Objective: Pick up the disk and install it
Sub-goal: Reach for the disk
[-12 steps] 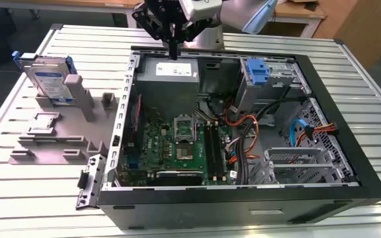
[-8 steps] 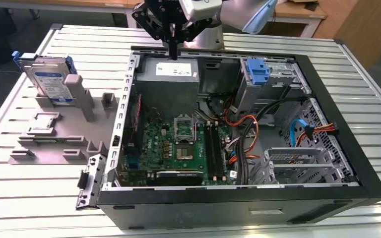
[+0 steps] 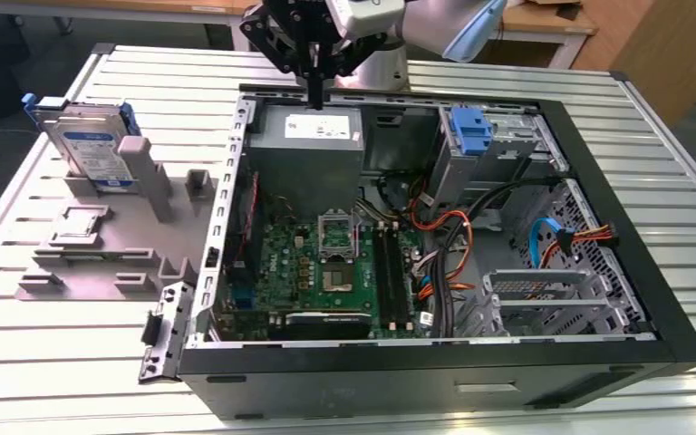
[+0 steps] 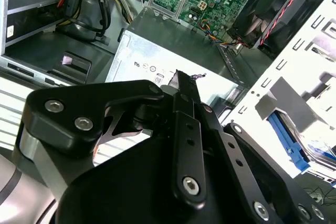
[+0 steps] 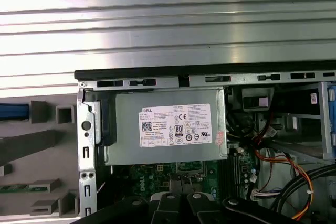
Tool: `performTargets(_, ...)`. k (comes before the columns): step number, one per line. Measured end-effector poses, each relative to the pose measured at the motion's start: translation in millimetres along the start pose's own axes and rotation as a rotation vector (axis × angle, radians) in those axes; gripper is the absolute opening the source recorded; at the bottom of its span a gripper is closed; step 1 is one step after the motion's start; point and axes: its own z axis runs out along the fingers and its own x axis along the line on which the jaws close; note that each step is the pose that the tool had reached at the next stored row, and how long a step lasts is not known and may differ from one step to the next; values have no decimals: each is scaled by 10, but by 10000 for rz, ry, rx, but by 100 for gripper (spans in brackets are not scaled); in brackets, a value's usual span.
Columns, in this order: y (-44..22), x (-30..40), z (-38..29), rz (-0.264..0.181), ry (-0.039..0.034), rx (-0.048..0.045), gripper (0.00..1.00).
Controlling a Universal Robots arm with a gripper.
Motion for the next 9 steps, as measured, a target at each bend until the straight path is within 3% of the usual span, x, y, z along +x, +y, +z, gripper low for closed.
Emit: performTargets(9,-4,80,-2,-1,0,0,10)
